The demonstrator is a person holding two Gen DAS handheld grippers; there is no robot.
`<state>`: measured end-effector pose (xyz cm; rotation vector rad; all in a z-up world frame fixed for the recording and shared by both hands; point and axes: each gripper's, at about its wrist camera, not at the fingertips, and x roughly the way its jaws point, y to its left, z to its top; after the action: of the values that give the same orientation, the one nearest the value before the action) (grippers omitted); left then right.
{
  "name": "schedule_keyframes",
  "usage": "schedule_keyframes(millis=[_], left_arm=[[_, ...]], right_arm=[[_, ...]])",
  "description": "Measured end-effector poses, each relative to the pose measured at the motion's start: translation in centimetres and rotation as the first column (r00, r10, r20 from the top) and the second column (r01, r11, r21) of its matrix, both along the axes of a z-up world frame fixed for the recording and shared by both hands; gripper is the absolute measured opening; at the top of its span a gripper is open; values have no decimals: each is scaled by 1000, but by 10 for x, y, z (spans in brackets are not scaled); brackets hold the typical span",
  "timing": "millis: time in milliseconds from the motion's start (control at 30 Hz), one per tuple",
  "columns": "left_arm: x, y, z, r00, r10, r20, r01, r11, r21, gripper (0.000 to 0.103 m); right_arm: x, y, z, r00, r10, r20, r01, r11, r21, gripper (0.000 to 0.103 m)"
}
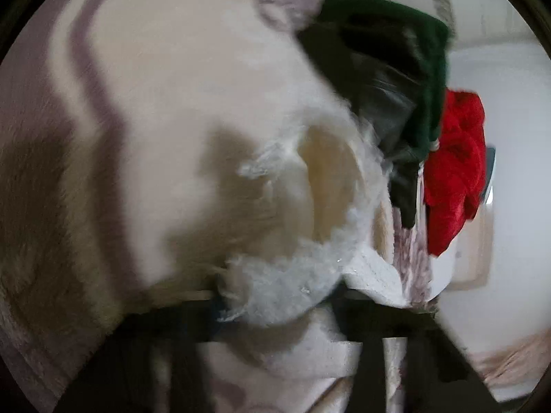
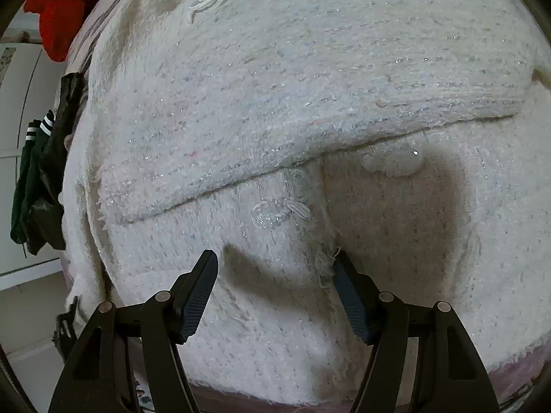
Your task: Fold large clothes
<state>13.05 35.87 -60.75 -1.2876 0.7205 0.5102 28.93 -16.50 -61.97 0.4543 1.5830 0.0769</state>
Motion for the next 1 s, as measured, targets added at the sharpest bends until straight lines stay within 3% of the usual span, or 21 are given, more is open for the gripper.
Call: schedule_keyframes(millis=[100,167,300,400,467,600,667,700,767,800,933,1000], left_arm=[[15,-14,25,999,-46,-18,47,993,113,25],[33,-28,52,994,-107,-38,113,971,211,23],[70,-67,108,968,-237,-78,249,891,380,22],[100,-122,149,924,-372,-91,370,808,458,22],[123,-167,171,880,-466,-89,447,752,484,22],[175,-280,191,750,-658,-68,602,637,481,22],[200,-339,192,677,-734,-47,672,591,446,22],[214,-380,187,625,-780,-42,717,551,426,22],[236,-433,180,555,-830,-54,773,491,402,22],[247,-468,169,505,-861,-61,809,448,381,22],[275,-552,131,398,-907,-134,885,342,315,22],[280,-570,114,385,-903,-189,902,326,281,22]], right_arm=[[-3,-18,6,1000,-11,7,11,1000,18,70],[-3,-24,13,1000,-9,25,9,1000,13,70],[0,-42,28,998,-9,60,10,1000,-11,70],[1,-68,40,996,-33,81,35,999,-20,70],[0,-94,48,994,-60,95,62,998,-25,70],[-4,-151,65,984,-123,129,129,991,-41,70],[-6,-179,71,978,-154,139,161,986,-41,70],[-7,-200,76,974,-176,144,184,982,-45,70],[-8,-228,80,968,-200,149,210,976,-53,70],[-8,-246,82,965,-214,151,225,973,-57,70],[-5,-305,83,958,-245,148,259,962,-84,70],[-3,-323,81,958,-247,148,262,961,-91,70]])
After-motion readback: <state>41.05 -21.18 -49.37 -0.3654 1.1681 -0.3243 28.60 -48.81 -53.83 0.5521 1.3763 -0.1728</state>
